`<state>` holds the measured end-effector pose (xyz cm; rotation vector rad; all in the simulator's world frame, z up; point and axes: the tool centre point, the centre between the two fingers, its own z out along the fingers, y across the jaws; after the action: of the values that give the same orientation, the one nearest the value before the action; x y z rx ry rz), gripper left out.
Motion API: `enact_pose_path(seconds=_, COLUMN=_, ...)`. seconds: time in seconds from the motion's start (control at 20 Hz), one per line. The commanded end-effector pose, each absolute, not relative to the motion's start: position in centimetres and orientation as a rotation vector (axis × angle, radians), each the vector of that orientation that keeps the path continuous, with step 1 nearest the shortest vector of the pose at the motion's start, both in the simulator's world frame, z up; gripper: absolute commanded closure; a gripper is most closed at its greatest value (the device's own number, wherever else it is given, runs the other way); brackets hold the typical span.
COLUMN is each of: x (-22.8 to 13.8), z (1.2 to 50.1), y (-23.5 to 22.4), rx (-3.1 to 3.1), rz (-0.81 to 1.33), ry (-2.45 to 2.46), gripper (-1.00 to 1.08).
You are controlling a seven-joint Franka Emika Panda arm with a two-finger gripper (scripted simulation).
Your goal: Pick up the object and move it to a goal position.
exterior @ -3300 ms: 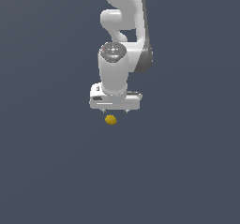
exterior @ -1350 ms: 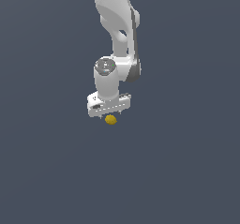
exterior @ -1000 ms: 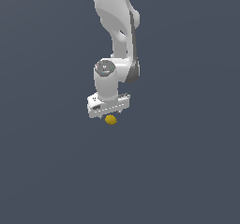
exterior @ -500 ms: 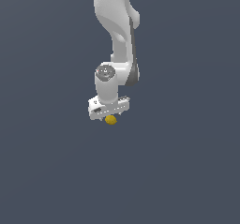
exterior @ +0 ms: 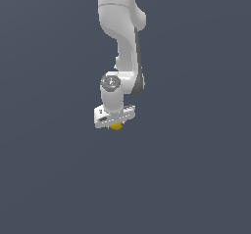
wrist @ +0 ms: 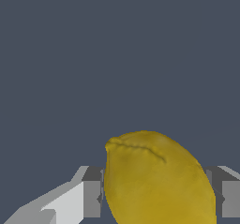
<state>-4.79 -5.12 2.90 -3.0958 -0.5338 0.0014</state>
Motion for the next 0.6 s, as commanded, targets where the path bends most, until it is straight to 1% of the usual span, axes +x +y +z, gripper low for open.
enact_pose_path(seconds=0.0, x=-4.75, z=2.82, y=-5.1, rx=-3.096, rz=0.0, ry=-0.534, gripper=1.08)
enact_pose_path(seconds=0.55, x=-4.67, z=2.98, y=-5.09, rx=-3.098, rz=-0.005, ry=-0.532, gripper=1.08)
